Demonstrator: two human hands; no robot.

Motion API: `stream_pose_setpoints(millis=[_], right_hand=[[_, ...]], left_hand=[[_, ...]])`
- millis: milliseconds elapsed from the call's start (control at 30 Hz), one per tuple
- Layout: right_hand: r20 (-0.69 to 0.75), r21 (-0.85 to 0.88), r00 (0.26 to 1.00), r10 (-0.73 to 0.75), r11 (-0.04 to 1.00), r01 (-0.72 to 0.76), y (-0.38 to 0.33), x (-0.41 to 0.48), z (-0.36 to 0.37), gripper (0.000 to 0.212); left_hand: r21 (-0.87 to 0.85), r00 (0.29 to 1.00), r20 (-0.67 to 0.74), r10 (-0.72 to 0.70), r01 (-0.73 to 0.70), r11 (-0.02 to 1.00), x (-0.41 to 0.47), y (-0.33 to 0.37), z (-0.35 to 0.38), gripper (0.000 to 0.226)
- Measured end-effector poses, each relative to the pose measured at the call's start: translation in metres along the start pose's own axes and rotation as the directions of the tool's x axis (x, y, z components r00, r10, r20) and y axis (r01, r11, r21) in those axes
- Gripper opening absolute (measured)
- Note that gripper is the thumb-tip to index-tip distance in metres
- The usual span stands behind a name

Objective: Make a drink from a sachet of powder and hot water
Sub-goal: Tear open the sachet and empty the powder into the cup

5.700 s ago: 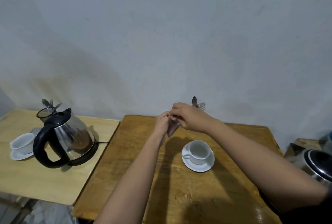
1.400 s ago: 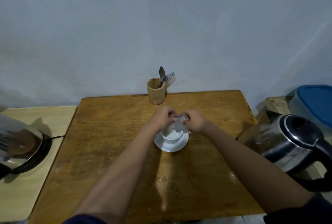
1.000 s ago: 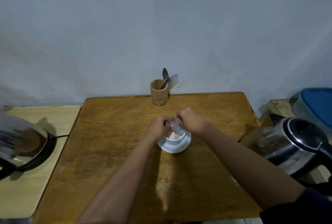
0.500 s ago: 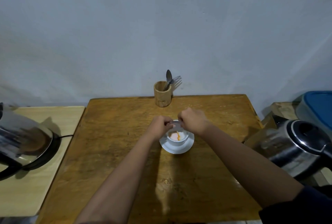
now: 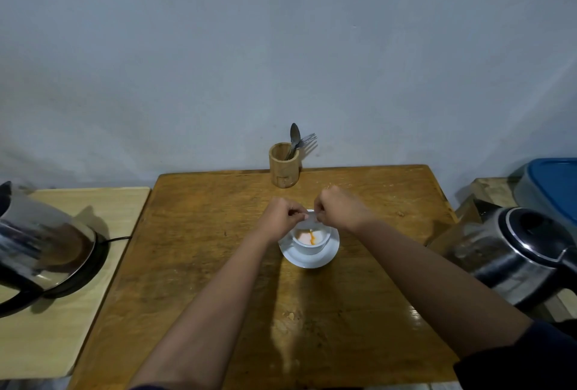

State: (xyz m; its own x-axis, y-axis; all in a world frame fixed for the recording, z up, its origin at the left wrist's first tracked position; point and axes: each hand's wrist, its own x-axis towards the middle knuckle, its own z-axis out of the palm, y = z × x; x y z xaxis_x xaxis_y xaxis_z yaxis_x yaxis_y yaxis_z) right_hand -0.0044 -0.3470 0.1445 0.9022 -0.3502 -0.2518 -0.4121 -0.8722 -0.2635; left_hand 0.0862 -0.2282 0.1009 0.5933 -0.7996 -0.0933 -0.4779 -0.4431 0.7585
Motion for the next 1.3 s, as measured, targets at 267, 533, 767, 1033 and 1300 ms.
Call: stream_pose_setpoints(millis=[267, 533, 767, 1033, 1300], right_hand=[[-0.036, 0.004, 0.999, 0.029, 1.0, -0.029, -0.001, -0.005, -0.004, 0.011], [-0.004, 0.064, 0.999, 0.045, 0.997, -0.044, -0.006, -0.006, -0.001, 0.009], [-0.024, 0.029, 0.999, 0.038, 0.999, -0.038, -0.006, -0.01, 0.0, 0.011], [0.003, 0.116, 0.999, 0.045, 0.992, -0.045, -0.004, -0.01, 0.0, 0.01], [-0.025, 0.094, 0.999, 0.039, 0.995, -0.037, -0.004, -0.012, -0.003, 0.011]], left_hand=[[-0.065, 1.0, -0.017, 0.019, -0.02, 0.998, -0.005, 0.005, -0.003, 0.021], [-0.009, 0.996, -0.072, 0.047, -0.047, 0.999, -0.008, 0.006, -0.006, 0.018], [-0.021, 0.995, -0.079, 0.054, -0.056, 0.998, -0.012, 0.006, -0.003, 0.02], [0.034, 0.992, -0.094, 0.082, -0.079, 0.996, -0.01, 0.004, -0.005, 0.014], [-0.036, 0.999, -0.038, 0.014, -0.015, 0.999, -0.01, 0.006, -0.002, 0.02]])
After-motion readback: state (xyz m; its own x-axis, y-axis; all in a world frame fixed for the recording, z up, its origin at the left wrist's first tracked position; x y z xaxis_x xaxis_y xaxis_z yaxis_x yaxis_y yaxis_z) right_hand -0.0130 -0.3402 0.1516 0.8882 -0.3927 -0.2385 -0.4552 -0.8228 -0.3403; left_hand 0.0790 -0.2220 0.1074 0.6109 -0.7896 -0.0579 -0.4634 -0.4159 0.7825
